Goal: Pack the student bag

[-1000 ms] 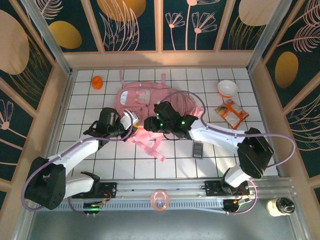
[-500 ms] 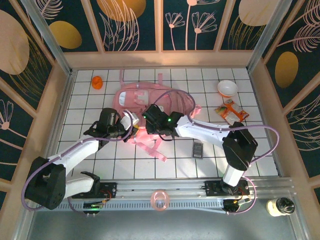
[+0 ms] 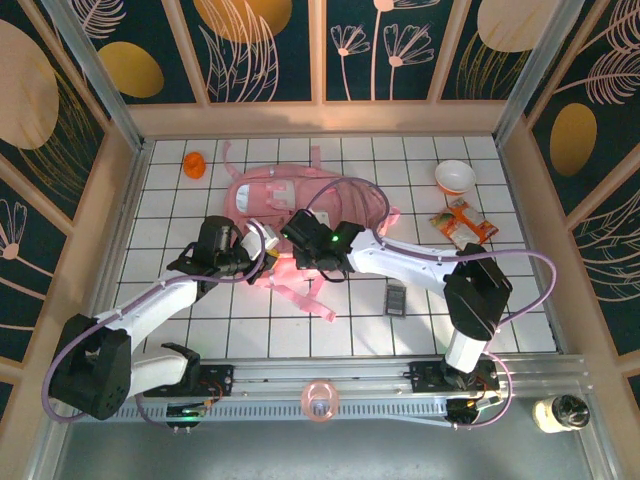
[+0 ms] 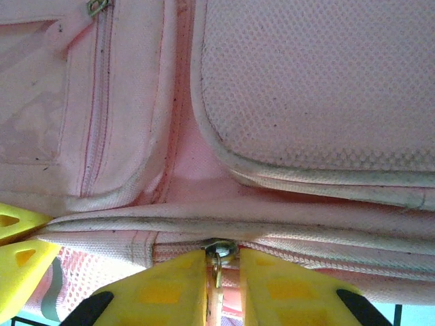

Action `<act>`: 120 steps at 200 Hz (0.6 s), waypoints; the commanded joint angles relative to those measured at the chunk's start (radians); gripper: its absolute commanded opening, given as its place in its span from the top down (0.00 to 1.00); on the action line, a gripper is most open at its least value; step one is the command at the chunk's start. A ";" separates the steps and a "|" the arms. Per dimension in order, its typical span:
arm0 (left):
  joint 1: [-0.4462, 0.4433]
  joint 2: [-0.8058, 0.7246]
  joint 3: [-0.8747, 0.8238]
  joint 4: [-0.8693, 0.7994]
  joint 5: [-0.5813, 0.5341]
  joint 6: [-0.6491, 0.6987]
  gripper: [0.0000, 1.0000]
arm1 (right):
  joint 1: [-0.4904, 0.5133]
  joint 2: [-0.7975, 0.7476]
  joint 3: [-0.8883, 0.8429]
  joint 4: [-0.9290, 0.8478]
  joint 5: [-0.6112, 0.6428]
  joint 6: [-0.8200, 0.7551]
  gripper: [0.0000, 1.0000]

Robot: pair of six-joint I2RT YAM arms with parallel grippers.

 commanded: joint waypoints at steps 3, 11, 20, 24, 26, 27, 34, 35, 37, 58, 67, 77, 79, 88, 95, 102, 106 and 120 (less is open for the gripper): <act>0.003 -0.041 0.007 0.081 0.031 -0.030 1.00 | 0.013 0.036 -0.013 -0.074 0.026 0.012 0.83; 0.003 -0.042 0.007 0.082 0.031 -0.031 1.00 | 0.015 0.039 -0.011 -0.089 0.035 0.014 0.88; 0.003 -0.043 0.005 0.080 0.024 -0.029 1.00 | 0.014 0.040 -0.004 -0.108 0.053 0.015 0.93; 0.003 -0.043 0.004 0.079 0.019 -0.027 1.00 | 0.014 0.038 -0.003 -0.121 0.060 0.015 0.95; 0.003 -0.043 0.005 0.077 0.019 -0.027 1.00 | 0.013 0.037 -0.002 -0.125 0.065 0.015 0.95; 0.003 -0.043 0.005 0.077 0.018 -0.026 1.00 | 0.013 0.036 -0.001 -0.128 0.068 0.016 0.96; 0.003 -0.041 0.005 0.073 0.009 -0.023 1.00 | 0.010 0.027 0.000 -0.142 0.082 0.014 0.98; 0.003 -0.041 0.005 0.072 0.008 -0.022 1.00 | 0.009 0.025 0.000 -0.144 0.083 0.014 0.99; 0.003 -0.041 0.005 0.071 0.005 -0.021 1.00 | 0.009 0.023 -0.001 -0.145 0.085 0.014 0.99; 0.003 -0.037 0.010 0.053 -0.030 -0.010 1.00 | -0.014 -0.017 -0.018 -0.169 0.106 0.004 1.00; 0.002 -0.037 0.012 0.044 -0.046 -0.006 1.00 | -0.029 -0.037 -0.035 -0.177 0.113 -0.002 1.00; 0.003 -0.038 0.011 0.039 -0.062 -0.002 1.00 | -0.052 -0.057 -0.062 -0.183 0.120 -0.010 1.00; 0.003 -0.039 0.012 0.038 -0.065 -0.001 1.00 | -0.057 -0.063 -0.068 -0.183 0.120 -0.011 1.00; 0.003 -0.041 0.011 0.037 -0.079 0.001 1.00 | -0.082 -0.085 -0.096 -0.176 0.113 -0.022 1.00; 0.003 -0.043 0.010 0.037 -0.087 0.002 1.00 | -0.102 -0.102 -0.120 -0.164 0.100 -0.036 1.00; 0.003 -0.044 0.008 0.037 -0.095 0.002 1.00 | -0.121 -0.118 -0.144 -0.150 0.085 -0.049 1.00; 0.003 -0.045 0.008 0.035 -0.097 0.003 1.00 | -0.134 -0.127 -0.156 -0.138 0.077 -0.058 1.00; 0.003 -0.047 0.008 0.035 -0.104 0.003 1.00 | -0.172 -0.154 -0.196 -0.113 0.054 -0.080 1.00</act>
